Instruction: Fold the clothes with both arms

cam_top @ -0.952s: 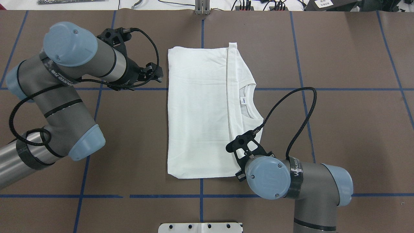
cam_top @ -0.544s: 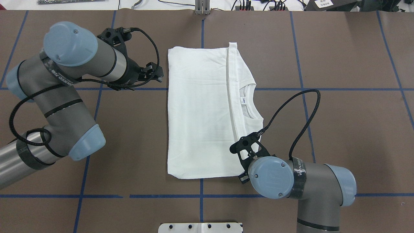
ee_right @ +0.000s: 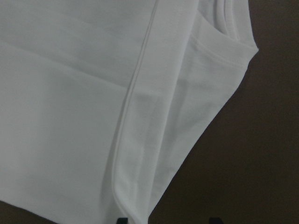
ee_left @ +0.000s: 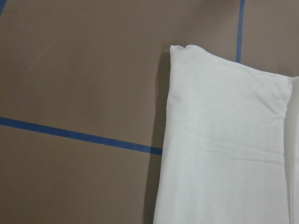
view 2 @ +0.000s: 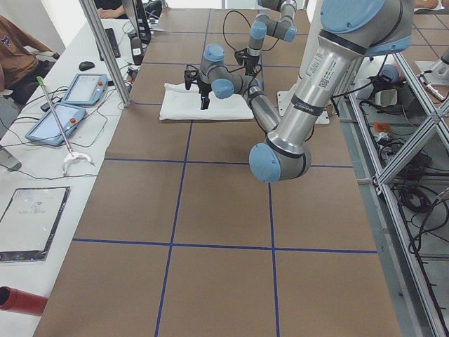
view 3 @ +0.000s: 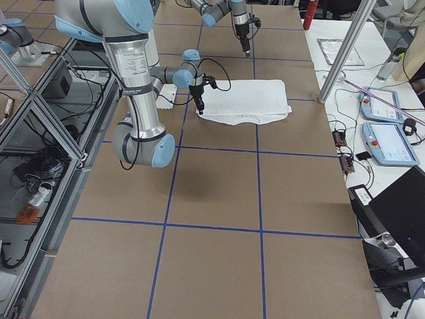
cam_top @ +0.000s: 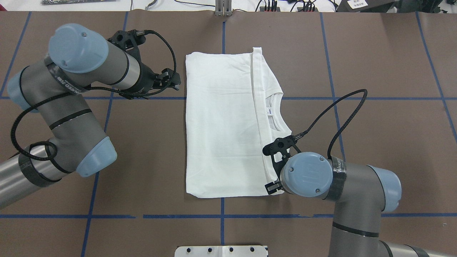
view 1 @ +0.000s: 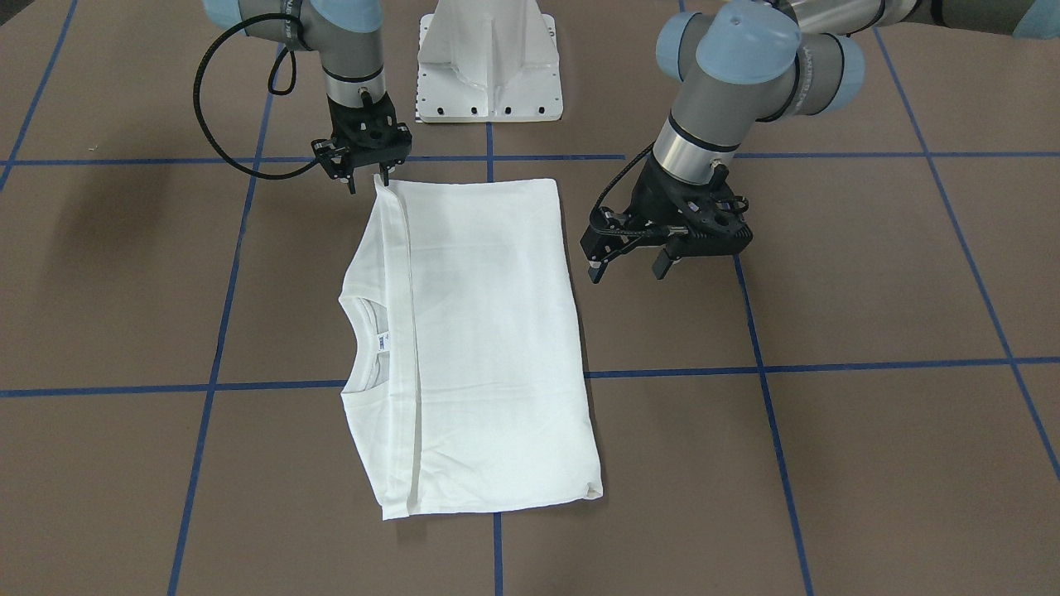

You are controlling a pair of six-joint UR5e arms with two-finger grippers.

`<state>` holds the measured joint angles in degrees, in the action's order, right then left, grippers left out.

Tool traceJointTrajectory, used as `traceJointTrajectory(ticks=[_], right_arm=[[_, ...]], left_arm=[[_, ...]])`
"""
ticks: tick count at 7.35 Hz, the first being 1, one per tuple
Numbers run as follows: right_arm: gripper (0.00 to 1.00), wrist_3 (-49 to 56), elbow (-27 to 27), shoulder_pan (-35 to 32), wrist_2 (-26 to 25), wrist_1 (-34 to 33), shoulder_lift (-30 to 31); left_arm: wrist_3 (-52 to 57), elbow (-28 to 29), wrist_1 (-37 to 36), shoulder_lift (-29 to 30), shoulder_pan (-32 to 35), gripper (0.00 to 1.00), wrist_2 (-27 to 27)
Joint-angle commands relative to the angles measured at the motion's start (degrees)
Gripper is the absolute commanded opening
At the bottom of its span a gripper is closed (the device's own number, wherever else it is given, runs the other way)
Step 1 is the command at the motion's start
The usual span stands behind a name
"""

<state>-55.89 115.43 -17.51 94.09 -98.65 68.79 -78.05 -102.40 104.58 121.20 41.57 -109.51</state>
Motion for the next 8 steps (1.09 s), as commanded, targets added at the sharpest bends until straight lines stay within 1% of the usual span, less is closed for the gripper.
traceJointTrajectory(ticks=[1, 4, 8], right_arm=[[1.0, 0.16, -0.55, -1.39, -0.31, 0.12, -0.49], [1.0, 2.01, -5.9, -2.36, -0.49, 0.82, -5.76], [1.0, 3.95, -8.9, -2.1, -0.49, 0.65, -5.33]], left_arm=[[0.0, 0.09, 0.01, 0.0, 0.0, 1.0, 0.0], [0.17, 0.44, 0.1, -0.08, 0.0, 1.0, 0.0], [0.09, 0.44, 0.01, -0.08, 0.0, 1.0, -0.09]])
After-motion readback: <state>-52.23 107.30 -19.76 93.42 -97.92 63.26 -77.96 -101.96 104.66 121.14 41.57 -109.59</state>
